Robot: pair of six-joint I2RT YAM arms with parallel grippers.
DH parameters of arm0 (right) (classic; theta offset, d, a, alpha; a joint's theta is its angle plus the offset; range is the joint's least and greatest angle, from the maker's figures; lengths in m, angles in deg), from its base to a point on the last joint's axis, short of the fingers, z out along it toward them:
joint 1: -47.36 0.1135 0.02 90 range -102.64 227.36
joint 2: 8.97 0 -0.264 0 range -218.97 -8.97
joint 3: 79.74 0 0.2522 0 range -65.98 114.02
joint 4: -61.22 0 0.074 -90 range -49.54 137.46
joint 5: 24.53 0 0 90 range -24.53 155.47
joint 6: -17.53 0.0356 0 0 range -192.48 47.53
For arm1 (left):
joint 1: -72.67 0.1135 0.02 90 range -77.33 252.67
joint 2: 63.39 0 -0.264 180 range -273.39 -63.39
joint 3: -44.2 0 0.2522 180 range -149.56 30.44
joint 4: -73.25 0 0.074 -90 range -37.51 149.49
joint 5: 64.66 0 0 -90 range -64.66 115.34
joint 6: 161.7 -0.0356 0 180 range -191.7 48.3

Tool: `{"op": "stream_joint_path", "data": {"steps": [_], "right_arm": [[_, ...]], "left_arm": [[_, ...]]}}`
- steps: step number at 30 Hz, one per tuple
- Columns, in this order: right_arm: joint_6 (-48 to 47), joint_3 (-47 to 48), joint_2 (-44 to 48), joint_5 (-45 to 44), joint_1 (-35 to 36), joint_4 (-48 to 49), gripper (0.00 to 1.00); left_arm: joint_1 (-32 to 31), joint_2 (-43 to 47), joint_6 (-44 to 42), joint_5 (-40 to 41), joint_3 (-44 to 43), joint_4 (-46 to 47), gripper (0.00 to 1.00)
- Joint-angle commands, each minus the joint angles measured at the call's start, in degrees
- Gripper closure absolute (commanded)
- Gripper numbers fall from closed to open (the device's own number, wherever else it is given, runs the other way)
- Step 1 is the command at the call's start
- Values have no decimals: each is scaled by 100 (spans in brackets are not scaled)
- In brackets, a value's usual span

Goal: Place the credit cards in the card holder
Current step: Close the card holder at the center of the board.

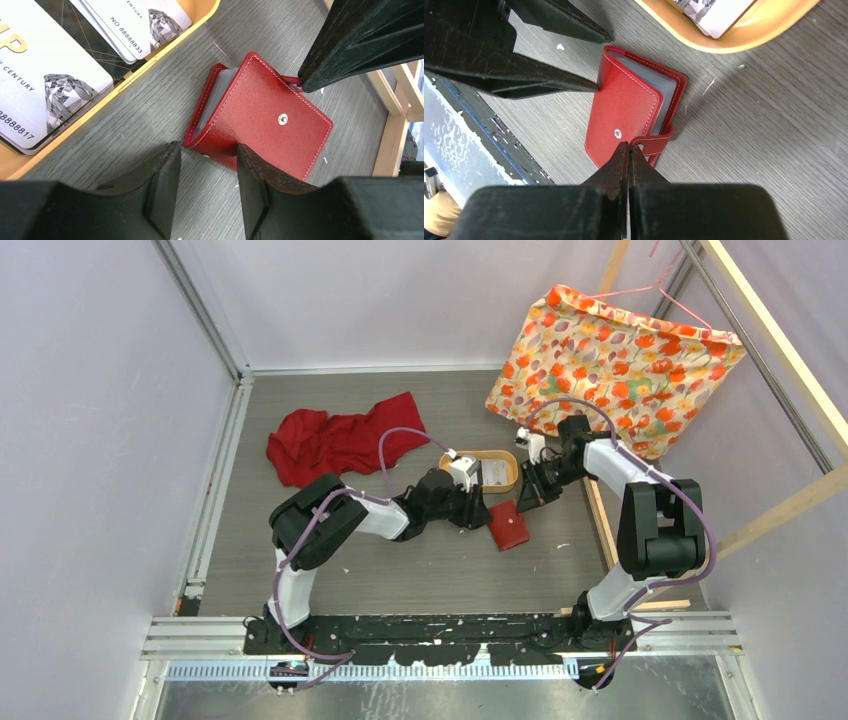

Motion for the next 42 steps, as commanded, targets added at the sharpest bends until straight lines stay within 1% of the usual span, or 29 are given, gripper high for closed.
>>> {"op": "stream_joint_path", "data": {"steps": [1, 6, 9, 14, 19, 23, 26, 28, 29, 31, 32, 35, 38, 40, 42], "right_arm": [[-69, 202, -50, -64, 139, -38, 99], [-30, 222, -212, -268, 300, -36, 99], [1, 237, -297, -352, 382, -33, 99], [67, 229, -373, -365, 515, -26, 99], [129, 246, -455, -355, 606, -24, 99], [180, 246, -462, -386, 656, 0, 99], [203, 246, -460, -422, 669, 16, 99], [212, 246, -460, -450, 675, 20, 99], [208, 246, -471, -453, 670, 18, 99], [207, 246, -477, -445, 675, 9, 99], [211, 246, -474, -437, 670, 9, 99], [193, 246, -462, -395, 691, 2, 99], [190, 246, -452, -383, 703, -3, 99], [194, 246, -451, -387, 712, -4, 99], [189, 253, -459, -383, 721, -6, 99]], "left_arm": [[-114, 124, -234, 500, -91, -104, 52], [-124, 199, -331, 588, 138, 442, 50], [-124, 79, -284, 438, 139, 695, 50], [-124, -52, -213, 455, 117, 725, 51], [-152, 107, -200, 593, 335, 760, 55], [-243, 306, -111, 758, 524, 798, 56], [-272, 569, 146, 1113, 787, 801, 54], [-274, 906, 279, 1391, 1037, 800, 52], [-274, 1053, 323, 1521, 1164, 805, 50], [-274, 1342, 455, 1637, 1396, 771, 42], [-274, 1442, 539, 1625, 1459, 758, 40], [-274, 1482, 946, 1316, 1510, 801, 39], [-278, 1208, 1619, 997, 1373, 824, 41], [-333, 1034, 1953, 1023, 1155, 405, 43], [-536, 1038, 1946, 1389, 970, -38, 44]]}}
